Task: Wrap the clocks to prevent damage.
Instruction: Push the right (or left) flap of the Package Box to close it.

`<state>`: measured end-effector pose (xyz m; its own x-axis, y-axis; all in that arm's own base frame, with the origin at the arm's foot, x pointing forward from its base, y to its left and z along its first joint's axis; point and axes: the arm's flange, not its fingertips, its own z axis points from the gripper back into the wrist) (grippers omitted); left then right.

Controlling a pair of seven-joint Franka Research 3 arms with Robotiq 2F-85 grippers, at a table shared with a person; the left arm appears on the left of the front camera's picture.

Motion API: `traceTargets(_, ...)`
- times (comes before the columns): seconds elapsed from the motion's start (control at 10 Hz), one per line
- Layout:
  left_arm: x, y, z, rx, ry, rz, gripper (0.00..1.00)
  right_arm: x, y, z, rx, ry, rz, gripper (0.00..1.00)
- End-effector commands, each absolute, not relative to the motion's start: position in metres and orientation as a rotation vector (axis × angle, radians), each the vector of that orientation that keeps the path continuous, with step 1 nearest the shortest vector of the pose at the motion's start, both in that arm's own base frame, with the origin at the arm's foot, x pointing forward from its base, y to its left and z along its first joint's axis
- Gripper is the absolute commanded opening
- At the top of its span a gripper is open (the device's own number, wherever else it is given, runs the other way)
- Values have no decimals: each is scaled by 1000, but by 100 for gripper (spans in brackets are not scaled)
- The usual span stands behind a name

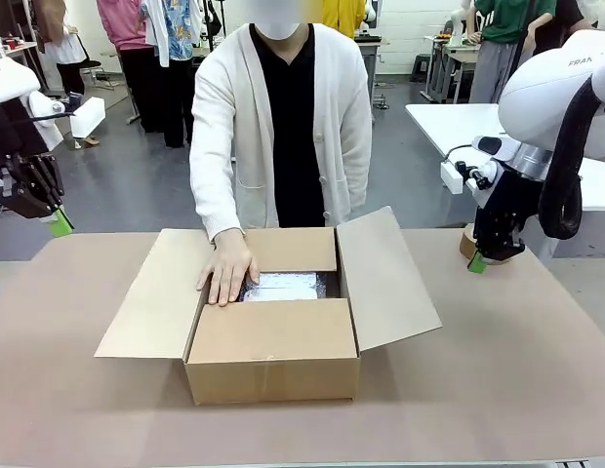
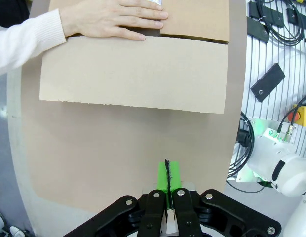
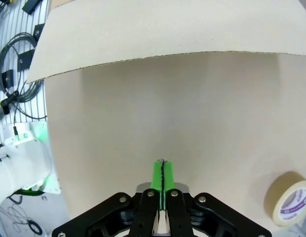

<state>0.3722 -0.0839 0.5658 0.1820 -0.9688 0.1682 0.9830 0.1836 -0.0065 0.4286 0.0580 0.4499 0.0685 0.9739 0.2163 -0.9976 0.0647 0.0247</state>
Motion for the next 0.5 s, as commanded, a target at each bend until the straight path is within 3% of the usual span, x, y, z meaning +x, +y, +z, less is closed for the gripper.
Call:
traceTargets(0.0, 369, -83, 565, -132, -139, -1388, 0, 428, 56, 451, 191, -164, 1510, 1)
traceTargets(0.1, 369, -83, 565, -132, -139, -1388, 0, 429, 58, 450, 184, -157, 1497, 1)
traceTargets(0.4, 369, -83, 565, -132, -139, -1388, 0, 429, 55, 402, 460, -386, 1606, 1)
